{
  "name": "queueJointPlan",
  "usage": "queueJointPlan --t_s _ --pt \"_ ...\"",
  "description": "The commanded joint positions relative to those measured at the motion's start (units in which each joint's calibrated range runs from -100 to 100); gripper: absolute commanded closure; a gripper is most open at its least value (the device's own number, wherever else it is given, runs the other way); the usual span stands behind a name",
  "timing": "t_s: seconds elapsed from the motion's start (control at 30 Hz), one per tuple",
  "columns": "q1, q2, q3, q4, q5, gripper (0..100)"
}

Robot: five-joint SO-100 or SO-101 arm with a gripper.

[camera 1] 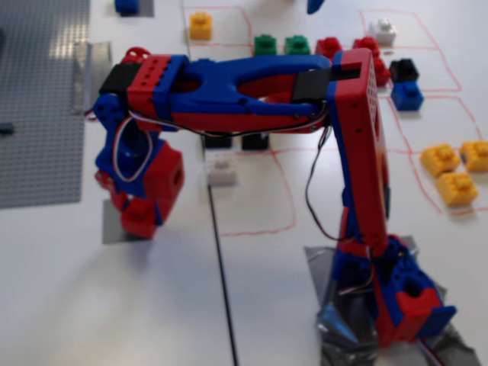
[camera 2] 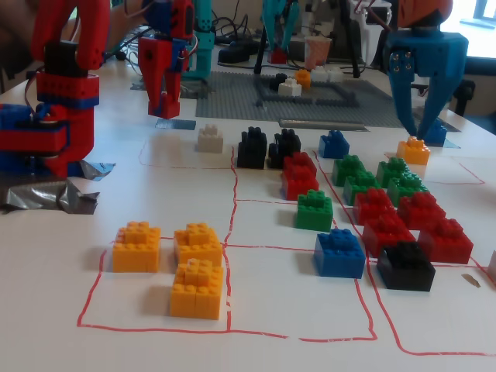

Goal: Grab the block and put it in the grey marker

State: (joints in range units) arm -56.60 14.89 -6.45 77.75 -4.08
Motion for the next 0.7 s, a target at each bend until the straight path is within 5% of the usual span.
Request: queueJointPlan --t_s 0.0,0.67 --pt "-1.1 -0.6 -7.4 1.0 -0.3 100" --pt "0.6 7.2 -17.9 3.5 -0.7 97"
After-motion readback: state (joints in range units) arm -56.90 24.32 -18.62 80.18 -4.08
